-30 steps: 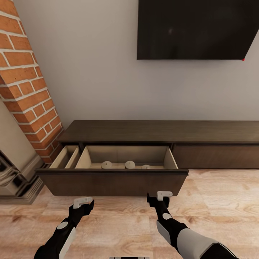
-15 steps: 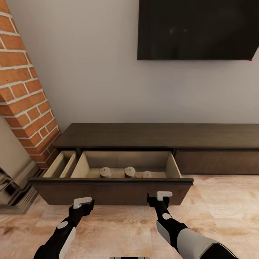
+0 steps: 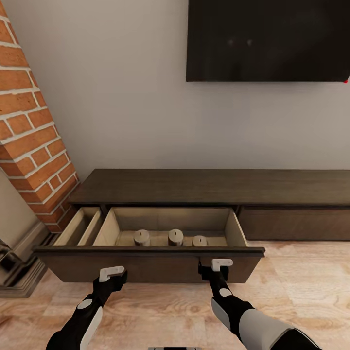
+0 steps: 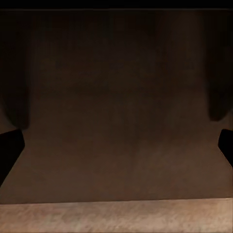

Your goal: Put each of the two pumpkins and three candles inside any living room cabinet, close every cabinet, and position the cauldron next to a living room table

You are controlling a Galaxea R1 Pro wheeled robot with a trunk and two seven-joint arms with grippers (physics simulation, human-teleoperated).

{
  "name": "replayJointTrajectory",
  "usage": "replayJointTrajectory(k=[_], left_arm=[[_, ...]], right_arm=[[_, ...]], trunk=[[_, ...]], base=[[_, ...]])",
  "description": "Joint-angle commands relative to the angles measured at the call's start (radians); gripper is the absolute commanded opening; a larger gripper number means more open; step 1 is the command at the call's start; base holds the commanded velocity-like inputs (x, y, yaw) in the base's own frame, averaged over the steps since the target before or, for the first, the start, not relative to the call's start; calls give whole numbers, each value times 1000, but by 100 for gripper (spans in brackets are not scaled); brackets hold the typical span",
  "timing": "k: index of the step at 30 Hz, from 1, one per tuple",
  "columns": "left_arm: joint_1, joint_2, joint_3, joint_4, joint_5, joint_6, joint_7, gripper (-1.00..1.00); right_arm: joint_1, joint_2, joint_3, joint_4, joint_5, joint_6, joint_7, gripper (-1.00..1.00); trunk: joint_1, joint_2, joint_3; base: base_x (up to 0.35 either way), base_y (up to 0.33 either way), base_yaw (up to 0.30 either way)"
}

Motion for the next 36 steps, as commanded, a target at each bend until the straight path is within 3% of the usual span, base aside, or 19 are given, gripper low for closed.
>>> replayJointTrajectory(k=[1,27,36], left_arm=[[0,0,0,0,0,1,0,100],[0,0,0,0,0,5,0,100],[0,0,-1,0,0,5,1,100]], right_arm=[[0,0,-2,-1,0,-1,0,100],[-1,2,-2,0,1,-1,0,100],[0,2,-2,-1,1,-1,0,100]], trunk=[[0,0,0],[0,0,0],[0,0,0]], base=[[86,0,0],[296,0,0],[137,0,0]])
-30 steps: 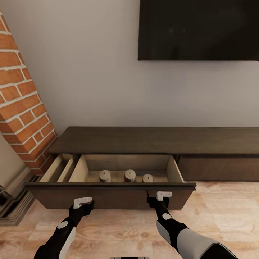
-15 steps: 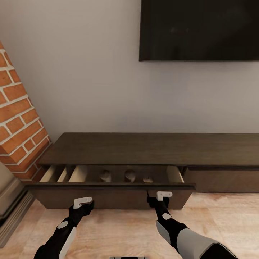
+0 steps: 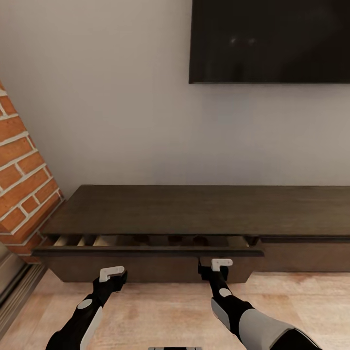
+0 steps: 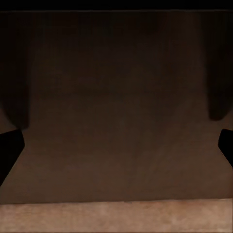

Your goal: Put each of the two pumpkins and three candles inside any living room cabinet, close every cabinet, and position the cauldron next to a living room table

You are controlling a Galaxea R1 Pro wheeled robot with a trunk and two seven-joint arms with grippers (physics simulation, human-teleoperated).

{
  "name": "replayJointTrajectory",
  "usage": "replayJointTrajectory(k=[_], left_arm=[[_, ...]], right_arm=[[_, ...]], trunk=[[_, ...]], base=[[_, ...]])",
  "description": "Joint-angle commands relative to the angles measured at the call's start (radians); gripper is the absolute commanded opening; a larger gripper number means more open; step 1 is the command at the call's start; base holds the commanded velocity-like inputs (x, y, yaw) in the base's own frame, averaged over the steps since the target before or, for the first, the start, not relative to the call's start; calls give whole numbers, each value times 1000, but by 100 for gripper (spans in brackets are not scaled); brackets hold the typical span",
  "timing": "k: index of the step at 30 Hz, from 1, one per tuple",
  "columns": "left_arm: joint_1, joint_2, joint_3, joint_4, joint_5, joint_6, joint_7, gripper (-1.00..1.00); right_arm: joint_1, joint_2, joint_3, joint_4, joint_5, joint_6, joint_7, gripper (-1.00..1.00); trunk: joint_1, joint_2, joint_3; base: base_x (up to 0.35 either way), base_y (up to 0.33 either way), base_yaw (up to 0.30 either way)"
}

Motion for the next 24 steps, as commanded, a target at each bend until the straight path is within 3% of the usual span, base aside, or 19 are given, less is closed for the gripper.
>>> replayJointTrajectory(k=[1,24], left_arm=[[0,0,0,0,0,-1,0,100],[0,0,0,0,0,-7,-1,100]], right_arm=[[-1,0,-2,-1,1,0,-1,100],[-1,2,-2,0,1,0,-1,100]], trunk=[[0,0,0],[0,0,0]], base=[[150,0,0],[121,0,0]])
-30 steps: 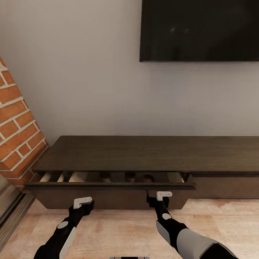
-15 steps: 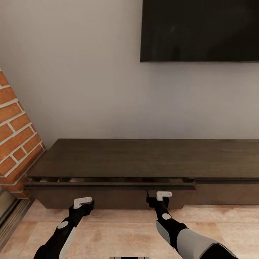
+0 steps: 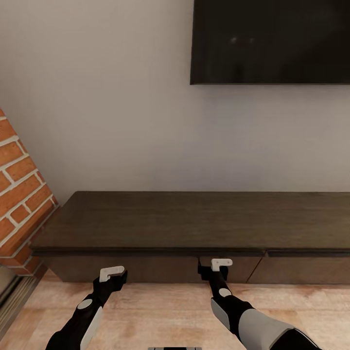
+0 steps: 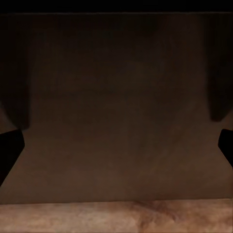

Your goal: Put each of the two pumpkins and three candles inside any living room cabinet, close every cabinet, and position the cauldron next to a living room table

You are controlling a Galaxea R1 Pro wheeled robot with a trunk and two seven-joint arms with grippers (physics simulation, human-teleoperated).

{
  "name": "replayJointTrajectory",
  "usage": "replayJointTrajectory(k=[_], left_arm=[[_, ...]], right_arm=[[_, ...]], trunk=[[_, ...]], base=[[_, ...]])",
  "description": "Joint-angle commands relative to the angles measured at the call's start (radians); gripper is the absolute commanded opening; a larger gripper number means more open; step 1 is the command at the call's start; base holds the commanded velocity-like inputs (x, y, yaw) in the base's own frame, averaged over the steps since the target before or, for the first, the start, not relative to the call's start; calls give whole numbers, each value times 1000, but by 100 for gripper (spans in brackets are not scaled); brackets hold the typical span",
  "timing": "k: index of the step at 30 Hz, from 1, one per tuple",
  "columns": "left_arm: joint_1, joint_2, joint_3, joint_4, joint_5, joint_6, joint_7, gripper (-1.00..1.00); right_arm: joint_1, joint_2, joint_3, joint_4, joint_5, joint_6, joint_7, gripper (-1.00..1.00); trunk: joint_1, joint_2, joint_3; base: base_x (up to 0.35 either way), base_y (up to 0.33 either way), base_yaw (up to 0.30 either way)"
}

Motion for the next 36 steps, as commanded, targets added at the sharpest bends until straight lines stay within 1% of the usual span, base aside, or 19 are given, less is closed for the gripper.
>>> replayJointTrajectory(k=[1,5,17,19,21,22,23,25,26,29,30,31,32,33,34,35,36], left_arm=[[0,0,0,0,0,-1,0,100],[0,0,0,0,1,2,0,100],[0,0,1,0,1,14,0,100],[-1,0,1,0,1,45,-1,100],[-2,2,3,-1,1,126,-2,100],[-2,2,4,-5,1,152,-3,100],[-3,4,6,-17,2,209,-5,100],[-6,6,8,-63,2,333,-7,100],[-6,7,8,-78,2,366,-8,100],[-7,10,11,-168,4,568,-13,100],[-7,10,13,-199,4,666,-22,100],[-8,10,14,-209,4,697,-25,100],[-8,11,15,-246,5,787,-33,100],[-8,11,15,-285,5,875,-38,100],[-8,11,15,-304,5,925,-41,100],[-8,10,15,-320,4,978,-42,100],[-8,10,15,-324,4,990,-42,100]], right_arm=[[0,0,-2,0,0,-1,-1,100],[0,0,-2,0,0,-1,-1,100],[0,3,-1,0,0,1,-1,100],[-1,6,-1,0,-1,4,-1,100],[-1,9,-3,-1,-3,13,-1,100],[-1,10,-3,-1,-4,18,0,100],[-1,11,-5,-4,-6,32,0,100],[-2,15,-7,-10,-9,98,-1,100],[-2,17,-7,-14,-10,123,-1,100],[-3,33,-19,-73,-21,303,-3,100],[-3,36,-38,-108,-34,402,-5,100],[-4,36,-47,-118,-39,436,-6,100],[-6,32,-86,-151,-59,544,-7,100],[-4,26,-137,-188,-81,651,-7,100],[-3,18,-179,-212,-98,715,-7,100],[-3,-5,-246,-243,-123,790,-7,100],[-3,-13,-266,-250,-129,809,-7,100]], trunk=[[0,0,0],[0,0,0],[0,0,0],[0,0,0],[0,0,0],[0,0,0],[0,0,0],[0,0,0],[0,0,0],[0,0,0],[0,0,0],[0,0,0],[0,0,0],[0,0,0],[0,0,0],[0,0,0],[0,0,0]], base=[[11,0,0],[-79,0,0],[-295,0,0],[-290,0,0],[-311,0,0],[-317,0,0],[-321,0,0],[-324,0,0],[-325,0,0],[-216,0,0],[-78,0,0],[-63,0,0],[-32,0,0],[-16,0,0],[-11,0,0],[-5,0,0],[-4,0,0]])
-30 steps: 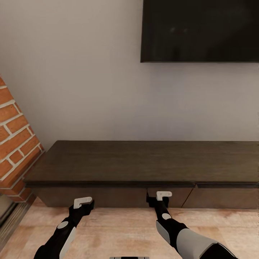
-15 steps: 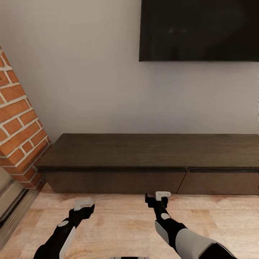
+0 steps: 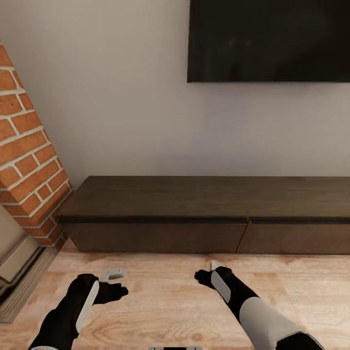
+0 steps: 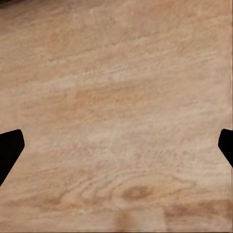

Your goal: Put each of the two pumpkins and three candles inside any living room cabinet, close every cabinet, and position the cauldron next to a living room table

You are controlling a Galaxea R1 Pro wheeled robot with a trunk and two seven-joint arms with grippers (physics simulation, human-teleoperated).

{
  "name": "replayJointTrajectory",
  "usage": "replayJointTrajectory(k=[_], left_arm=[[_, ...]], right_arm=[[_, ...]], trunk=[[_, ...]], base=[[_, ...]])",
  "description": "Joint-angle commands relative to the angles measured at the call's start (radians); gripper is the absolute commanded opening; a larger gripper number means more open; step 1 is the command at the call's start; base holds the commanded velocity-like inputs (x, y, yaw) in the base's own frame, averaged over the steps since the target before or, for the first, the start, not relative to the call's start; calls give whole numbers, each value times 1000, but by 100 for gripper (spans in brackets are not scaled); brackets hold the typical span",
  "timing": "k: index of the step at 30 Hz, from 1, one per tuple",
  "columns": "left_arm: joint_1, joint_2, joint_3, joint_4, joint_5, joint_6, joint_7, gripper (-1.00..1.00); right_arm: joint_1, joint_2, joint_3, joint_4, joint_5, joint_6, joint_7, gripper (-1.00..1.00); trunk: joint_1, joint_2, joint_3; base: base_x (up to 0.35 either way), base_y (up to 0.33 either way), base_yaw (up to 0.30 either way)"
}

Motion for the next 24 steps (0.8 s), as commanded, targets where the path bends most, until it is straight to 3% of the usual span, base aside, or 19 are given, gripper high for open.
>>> replayJointTrajectory(k=[1,6,16,20,24], left_arm=[[0,0,0,-5,-1,18,0,100],[0,0,-5,-8,-7,44,3,100],[0,-2,-15,4,-12,43,11,100],[0,-7,-21,5,-12,41,12,100],[0,-9,-22,8,-12,40,25,100]], right_arm=[[2,-15,-32,-11,-10,27,0,100],[59,-39,-88,-26,-24,65,2,100],[78,-41,-98,-26,-26,68,3,100],[118,-44,-103,-18,-26,65,1,100],[160,-60,-148,-17,-26,64,3,100]], trunk=[[0,0,4],[-9,13,22],[-47,83,53],[-62,111,66],[-78,139,78]], base=[[-3,0,0],[-1,0,0],[0,0,0],[0,0,0],[0,0,0]])
